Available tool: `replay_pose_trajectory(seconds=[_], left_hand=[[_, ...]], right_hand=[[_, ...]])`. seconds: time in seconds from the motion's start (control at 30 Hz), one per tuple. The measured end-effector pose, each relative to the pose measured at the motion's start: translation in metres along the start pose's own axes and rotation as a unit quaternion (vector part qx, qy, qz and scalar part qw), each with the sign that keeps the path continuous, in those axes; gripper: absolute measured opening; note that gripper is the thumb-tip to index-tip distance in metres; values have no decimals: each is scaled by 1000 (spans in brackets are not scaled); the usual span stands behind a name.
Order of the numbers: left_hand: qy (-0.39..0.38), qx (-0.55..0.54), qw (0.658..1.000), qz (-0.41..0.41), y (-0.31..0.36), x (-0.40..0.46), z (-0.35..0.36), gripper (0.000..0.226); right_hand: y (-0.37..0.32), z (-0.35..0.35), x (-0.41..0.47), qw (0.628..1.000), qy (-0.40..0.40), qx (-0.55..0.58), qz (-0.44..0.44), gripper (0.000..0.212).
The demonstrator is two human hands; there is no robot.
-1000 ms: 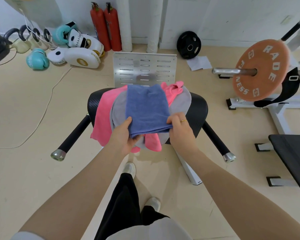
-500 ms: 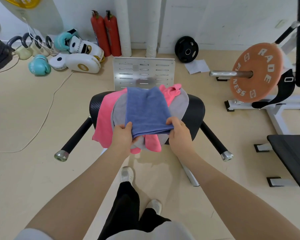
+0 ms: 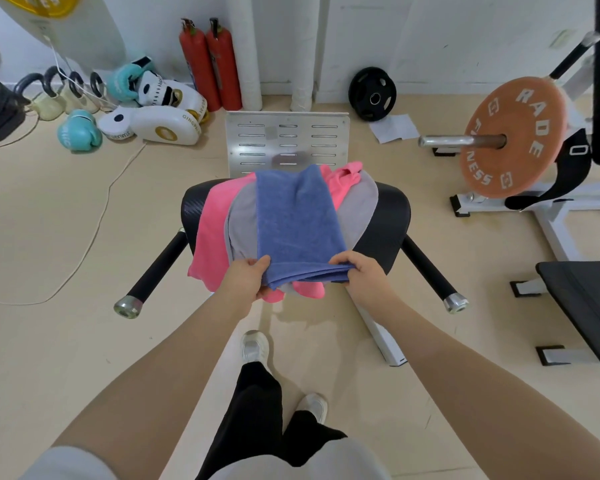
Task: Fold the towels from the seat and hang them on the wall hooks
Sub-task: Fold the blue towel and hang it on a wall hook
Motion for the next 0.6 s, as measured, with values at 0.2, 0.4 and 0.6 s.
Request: replay_pose_trajectory(seconds=[0.2, 0.4, 0.6], left_hand=[[-18, -32, 996, -76, 0, -11, -11, 24], [-64, -63, 996, -5, 7, -20, -23, 12], [-128, -224, 962, 88, 40, -18, -9, 23]], right_hand=[[0, -18, -16, 990, -121, 70, -28, 44], [4, -38, -16, 977, -9, -207, -58, 28], [-12, -27, 20, 952, -87, -257, -138, 71]])
Point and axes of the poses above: each hand's wrist, its own x-axis towards the middle knuckle, its own z-axis out of the palm, y = z × x, the point moved 2 cm from there along x, towards the middle knuckle, and after that the axes turned 9 degrees about -y, right-handed, at the moved point
